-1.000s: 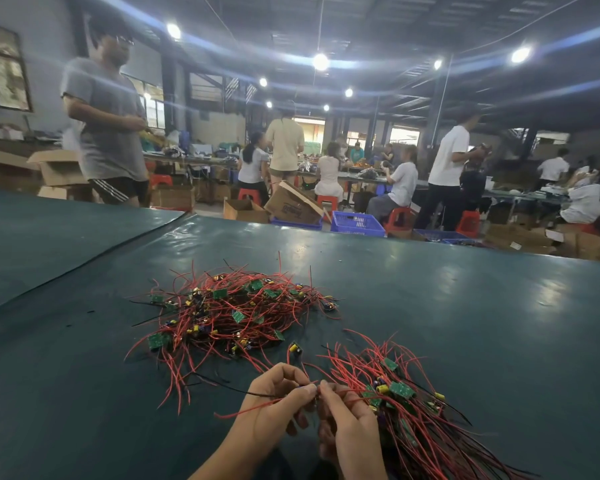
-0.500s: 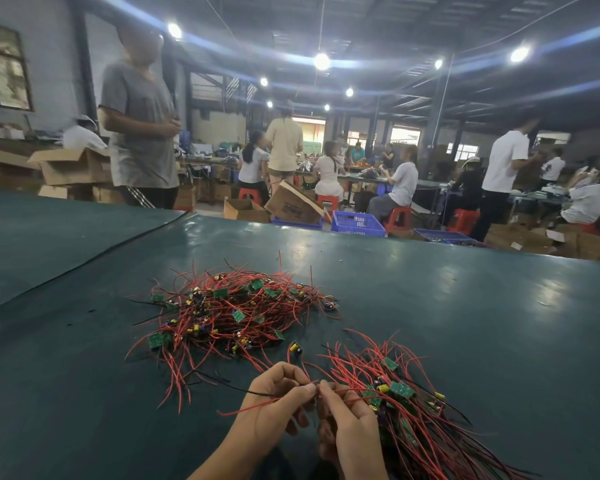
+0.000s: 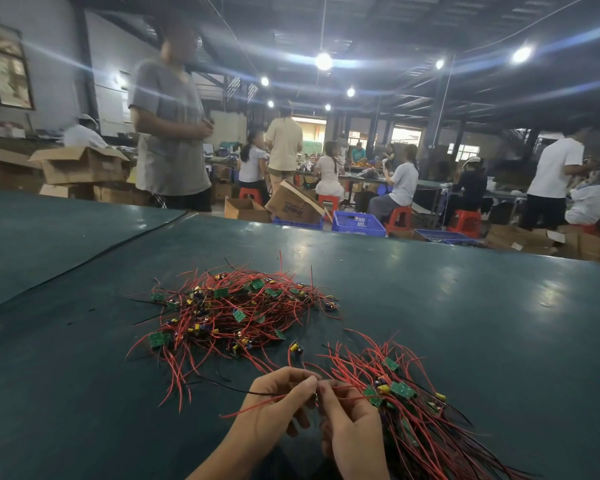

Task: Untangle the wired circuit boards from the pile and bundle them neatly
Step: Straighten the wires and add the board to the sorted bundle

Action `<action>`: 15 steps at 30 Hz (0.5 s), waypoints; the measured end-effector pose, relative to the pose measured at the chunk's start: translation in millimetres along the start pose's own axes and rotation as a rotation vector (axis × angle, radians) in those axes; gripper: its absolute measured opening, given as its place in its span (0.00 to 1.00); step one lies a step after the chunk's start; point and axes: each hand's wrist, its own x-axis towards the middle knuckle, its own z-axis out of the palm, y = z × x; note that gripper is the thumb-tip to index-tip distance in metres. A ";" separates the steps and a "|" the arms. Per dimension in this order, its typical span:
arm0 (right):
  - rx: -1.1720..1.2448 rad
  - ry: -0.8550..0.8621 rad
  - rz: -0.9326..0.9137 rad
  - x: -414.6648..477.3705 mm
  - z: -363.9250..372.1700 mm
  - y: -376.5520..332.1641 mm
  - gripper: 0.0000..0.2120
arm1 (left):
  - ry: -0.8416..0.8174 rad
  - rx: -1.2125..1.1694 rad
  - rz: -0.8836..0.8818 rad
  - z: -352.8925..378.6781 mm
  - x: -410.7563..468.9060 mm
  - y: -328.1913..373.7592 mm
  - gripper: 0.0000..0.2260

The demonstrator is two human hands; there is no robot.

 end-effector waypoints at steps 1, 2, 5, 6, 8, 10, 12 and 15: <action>-0.011 0.004 -0.021 0.6 -0.4 1.7 0.04 | -0.006 0.003 -0.011 0.9 -0.9 1.1 0.08; -0.022 0.013 -0.038 1.3 -0.7 3.2 0.04 | -0.016 0.003 -0.028 1.7 -1.3 1.7 0.10; -0.034 0.045 -0.087 2.8 -2.2 4.8 0.06 | -0.046 0.023 -0.073 3.9 -4.9 6.3 0.16; -0.029 0.055 -0.098 3.0 -2.4 4.8 0.06 | -0.041 0.043 -0.065 4.1 -5.7 7.2 0.17; -0.032 0.065 -0.103 2.9 -2.9 5.0 0.07 | -0.031 0.066 -0.040 4.4 -7.1 9.2 0.18; -0.039 0.076 -0.111 3.0 -2.5 5.9 0.07 | -0.031 0.048 -0.029 4.8 -8.2 10.5 0.19; -0.031 0.088 -0.123 3.0 -2.3 6.0 0.06 | -0.033 0.021 -0.030 5.0 -8.4 12.0 0.18; -0.001 0.088 -0.129 2.9 -2.4 5.6 0.05 | -0.022 -0.021 -0.018 5.3 -8.0 12.6 0.16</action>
